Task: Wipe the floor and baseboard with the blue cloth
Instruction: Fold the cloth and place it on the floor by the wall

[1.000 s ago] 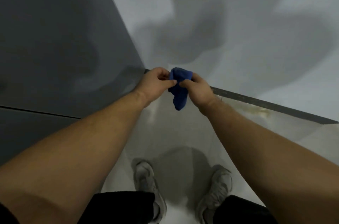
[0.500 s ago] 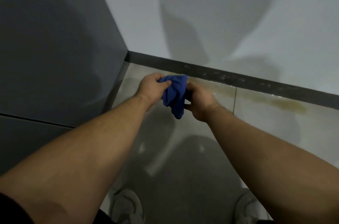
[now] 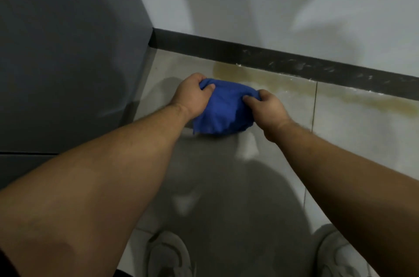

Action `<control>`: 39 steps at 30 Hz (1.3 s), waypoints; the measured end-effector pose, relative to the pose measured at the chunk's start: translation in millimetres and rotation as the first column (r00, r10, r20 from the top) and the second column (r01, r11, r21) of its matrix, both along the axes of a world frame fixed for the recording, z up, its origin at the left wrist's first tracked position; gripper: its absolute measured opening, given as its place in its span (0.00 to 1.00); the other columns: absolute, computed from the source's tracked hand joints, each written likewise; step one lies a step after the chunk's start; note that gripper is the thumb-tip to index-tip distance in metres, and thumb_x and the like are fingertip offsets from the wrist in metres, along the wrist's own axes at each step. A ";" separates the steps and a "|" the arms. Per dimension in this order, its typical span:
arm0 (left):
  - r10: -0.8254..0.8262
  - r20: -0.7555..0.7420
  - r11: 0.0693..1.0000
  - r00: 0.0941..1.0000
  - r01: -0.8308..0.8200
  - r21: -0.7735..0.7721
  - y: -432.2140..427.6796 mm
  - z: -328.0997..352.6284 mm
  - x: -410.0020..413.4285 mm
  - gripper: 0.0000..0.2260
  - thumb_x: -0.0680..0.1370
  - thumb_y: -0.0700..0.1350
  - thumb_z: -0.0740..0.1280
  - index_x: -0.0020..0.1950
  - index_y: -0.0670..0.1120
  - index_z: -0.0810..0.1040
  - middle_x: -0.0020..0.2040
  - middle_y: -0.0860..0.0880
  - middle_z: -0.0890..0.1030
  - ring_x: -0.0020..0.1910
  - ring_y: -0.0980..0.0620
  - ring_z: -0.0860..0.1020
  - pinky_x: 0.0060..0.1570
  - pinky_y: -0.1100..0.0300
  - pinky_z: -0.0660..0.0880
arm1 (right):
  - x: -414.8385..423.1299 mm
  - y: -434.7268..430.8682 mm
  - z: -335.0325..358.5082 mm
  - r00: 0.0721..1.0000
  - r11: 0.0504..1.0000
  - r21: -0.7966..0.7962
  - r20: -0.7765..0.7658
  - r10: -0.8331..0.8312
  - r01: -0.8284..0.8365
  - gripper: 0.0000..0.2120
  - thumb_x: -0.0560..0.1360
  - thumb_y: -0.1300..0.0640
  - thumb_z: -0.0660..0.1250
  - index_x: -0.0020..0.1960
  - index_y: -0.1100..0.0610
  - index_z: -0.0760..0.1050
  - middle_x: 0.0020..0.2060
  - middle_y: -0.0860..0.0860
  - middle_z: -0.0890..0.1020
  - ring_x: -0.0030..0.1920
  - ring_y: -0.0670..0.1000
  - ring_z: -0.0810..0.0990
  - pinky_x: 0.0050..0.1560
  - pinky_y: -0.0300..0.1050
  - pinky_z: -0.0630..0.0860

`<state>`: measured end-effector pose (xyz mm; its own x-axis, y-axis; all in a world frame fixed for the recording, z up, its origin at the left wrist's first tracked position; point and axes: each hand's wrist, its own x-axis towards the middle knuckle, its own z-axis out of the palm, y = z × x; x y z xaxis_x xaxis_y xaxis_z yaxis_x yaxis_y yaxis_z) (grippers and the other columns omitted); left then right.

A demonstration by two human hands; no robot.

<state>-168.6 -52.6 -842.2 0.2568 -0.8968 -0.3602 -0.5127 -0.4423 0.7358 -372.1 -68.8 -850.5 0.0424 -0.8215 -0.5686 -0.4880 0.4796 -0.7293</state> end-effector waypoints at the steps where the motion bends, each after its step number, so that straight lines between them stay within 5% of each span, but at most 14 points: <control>1: -0.006 0.004 1.000 1.000 0.006 0.011 -5.2 -3.7 1.8 0.05 0.83 0.51 0.65 0.54 0.50 0.76 0.47 0.51 0.79 0.45 0.54 0.77 0.42 0.61 0.70 | -0.1 -4.4 -3.7 1.000 1.000 -0.004 -0.026 -0.001 0.001 0.14 0.81 0.45 0.66 0.62 0.50 0.75 0.51 0.49 0.81 0.51 0.51 0.81 0.50 0.48 0.80; 5: 0.102 -0.121 0.995 0.987 -0.100 0.028 -25.1 -20.5 6.2 0.11 0.80 0.50 0.70 0.61 0.48 0.77 0.55 0.48 0.83 0.54 0.50 0.81 0.51 0.56 0.78 | 4.2 -24.9 -18.7 0.993 0.997 -0.079 -0.117 -0.014 0.005 0.17 0.79 0.44 0.68 0.64 0.50 0.74 0.47 0.47 0.80 0.46 0.48 0.80 0.42 0.45 0.76; 8: 0.083 -0.146 0.990 0.986 -0.066 0.121 -24.9 -38.4 5.6 0.20 0.77 0.40 0.71 0.69 0.46 0.74 0.60 0.48 0.82 0.61 0.47 0.80 0.63 0.52 0.78 | 2.8 -32.5 -30.0 0.973 0.996 -0.047 -0.225 0.058 -0.070 0.20 0.80 0.52 0.68 0.70 0.52 0.70 0.53 0.53 0.81 0.52 0.56 0.81 0.53 0.54 0.81; 12: 0.117 -0.108 0.989 0.987 -0.106 0.103 -25.4 -53.3 1.9 0.19 0.76 0.32 0.63 0.66 0.45 0.77 0.55 0.48 0.84 0.57 0.46 0.82 0.57 0.59 0.78 | -1.3 -37.0 -41.9 0.952 0.986 -0.082 -0.284 0.113 -0.142 0.19 0.80 0.60 0.66 0.70 0.55 0.71 0.56 0.57 0.83 0.55 0.59 0.82 0.57 0.54 0.81; 17: 0.103 -0.050 0.994 0.993 -0.101 0.043 -31.3 -61.1 1.6 0.18 0.76 0.33 0.65 0.63 0.47 0.78 0.48 0.54 0.80 0.52 0.52 0.80 0.48 0.73 0.75 | -9.0 -36.7 -53.8 0.923 0.962 -0.240 -0.383 0.032 -0.133 0.19 0.80 0.61 0.65 0.70 0.53 0.72 0.62 0.56 0.81 0.61 0.58 0.80 0.59 0.52 0.79; 22: -0.055 0.330 0.995 0.942 0.080 -0.064 -21.1 -70.7 14.2 0.13 0.77 0.43 0.69 0.61 0.45 0.80 0.61 0.45 0.80 0.62 0.44 0.76 0.61 0.49 0.76 | 3.5 -22.7 -59.1 0.752 0.600 -0.534 -0.633 0.184 -0.596 0.25 0.77 0.54 0.67 0.73 0.56 0.71 0.70 0.60 0.74 0.69 0.62 0.72 0.70 0.61 0.71; 26: -0.106 0.412 0.976 0.905 0.175 -0.132 -9.5 -77.0 20.3 0.14 0.77 0.42 0.66 0.62 0.43 0.80 0.65 0.43 0.78 0.67 0.41 0.73 0.67 0.49 0.71 | 34.0 -29.4 -75.4 0.523 0.499 -0.261 -0.684 0.509 -0.827 0.30 0.80 0.39 0.57 0.80 0.47 0.60 0.82 0.53 0.59 0.82 0.59 0.54 0.80 0.67 0.53; 30: -0.103 0.384 0.976 0.918 0.167 -0.137 -1.5 -83.7 20.5 0.16 0.79 0.42 0.66 0.65 0.41 0.79 0.71 0.42 0.74 0.73 0.42 0.69 0.73 0.49 0.68 | 29.6 -28.4 -94.8 0.407 0.463 -0.147 -0.741 0.534 -0.874 0.34 0.81 0.33 0.45 0.83 0.43 0.44 0.84 0.50 0.47 0.83 0.55 0.44 0.80 0.62 0.41; 34: -0.127 0.315 0.981 0.941 0.165 -0.098 -2.9 -86.2 21.8 0.18 0.80 0.43 0.65 0.69 0.41 0.76 0.76 0.43 0.70 0.77 0.44 0.65 0.77 0.49 0.64 | 20.6 -11.6 -97.1 0.386 0.404 -0.180 -0.765 0.516 -0.897 0.32 0.82 0.40 0.46 0.84 0.49 0.48 0.84 0.52 0.51 0.83 0.58 0.48 0.80 0.64 0.45; 39: -0.160 0.317 0.978 0.935 0.195 -0.080 -5.7 -86.4 20.4 0.23 0.81 0.44 0.64 0.76 0.41 0.71 0.78 0.43 0.68 0.78 0.44 0.64 0.79 0.48 0.61 | 52.9 -46.0 -101.8 0.370 0.381 -0.164 -0.736 0.567 -0.910 0.33 0.80 0.44 0.46 0.84 0.50 0.45 0.84 0.50 0.48 0.83 0.53 0.43 0.80 0.59 0.38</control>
